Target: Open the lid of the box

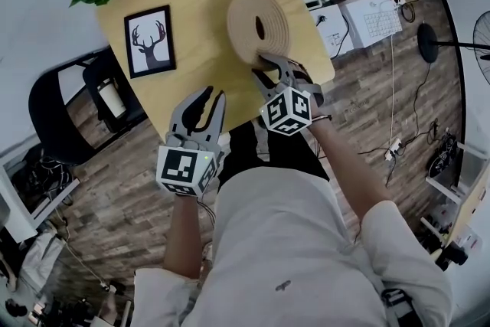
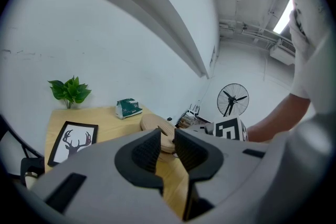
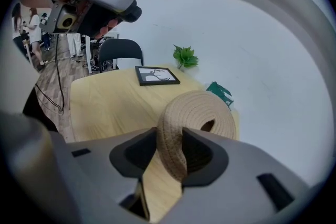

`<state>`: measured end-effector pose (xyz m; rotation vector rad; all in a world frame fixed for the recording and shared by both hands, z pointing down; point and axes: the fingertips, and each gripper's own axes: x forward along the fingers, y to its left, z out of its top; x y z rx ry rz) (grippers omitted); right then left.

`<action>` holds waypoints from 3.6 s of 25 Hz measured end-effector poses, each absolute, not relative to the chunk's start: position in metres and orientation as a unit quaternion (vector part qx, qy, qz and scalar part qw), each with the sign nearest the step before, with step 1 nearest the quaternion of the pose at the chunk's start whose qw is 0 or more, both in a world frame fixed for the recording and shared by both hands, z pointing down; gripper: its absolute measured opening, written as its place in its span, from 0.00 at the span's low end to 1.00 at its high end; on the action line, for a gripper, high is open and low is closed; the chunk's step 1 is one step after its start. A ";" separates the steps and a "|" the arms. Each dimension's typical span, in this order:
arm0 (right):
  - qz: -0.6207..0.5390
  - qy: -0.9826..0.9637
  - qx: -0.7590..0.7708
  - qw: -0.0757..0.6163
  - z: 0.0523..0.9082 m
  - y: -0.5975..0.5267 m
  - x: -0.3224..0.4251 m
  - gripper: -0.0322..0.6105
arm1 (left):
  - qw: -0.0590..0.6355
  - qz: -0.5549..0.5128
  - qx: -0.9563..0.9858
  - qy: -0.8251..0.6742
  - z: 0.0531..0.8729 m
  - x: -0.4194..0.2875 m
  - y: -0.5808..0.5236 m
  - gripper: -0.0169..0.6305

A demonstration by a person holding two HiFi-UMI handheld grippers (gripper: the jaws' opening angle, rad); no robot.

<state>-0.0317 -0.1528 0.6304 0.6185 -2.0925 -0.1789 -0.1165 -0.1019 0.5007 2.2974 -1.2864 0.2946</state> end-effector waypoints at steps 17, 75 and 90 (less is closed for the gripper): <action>-0.111 -0.856 0.282 0.419 0.580 -0.150 -0.030 0.20 | 0.216 0.098 0.848 -0.474 0.476 -0.118 -0.099 0.14; 0.126 -0.879 0.456 0.050 0.354 -0.161 0.098 0.18 | 0.114 0.023 0.867 -0.484 0.342 -0.094 -0.152 0.10; 0.135 -0.871 0.471 0.041 0.351 -0.157 0.106 0.18 | 0.117 0.029 0.865 -0.487 0.350 -0.099 -0.157 0.04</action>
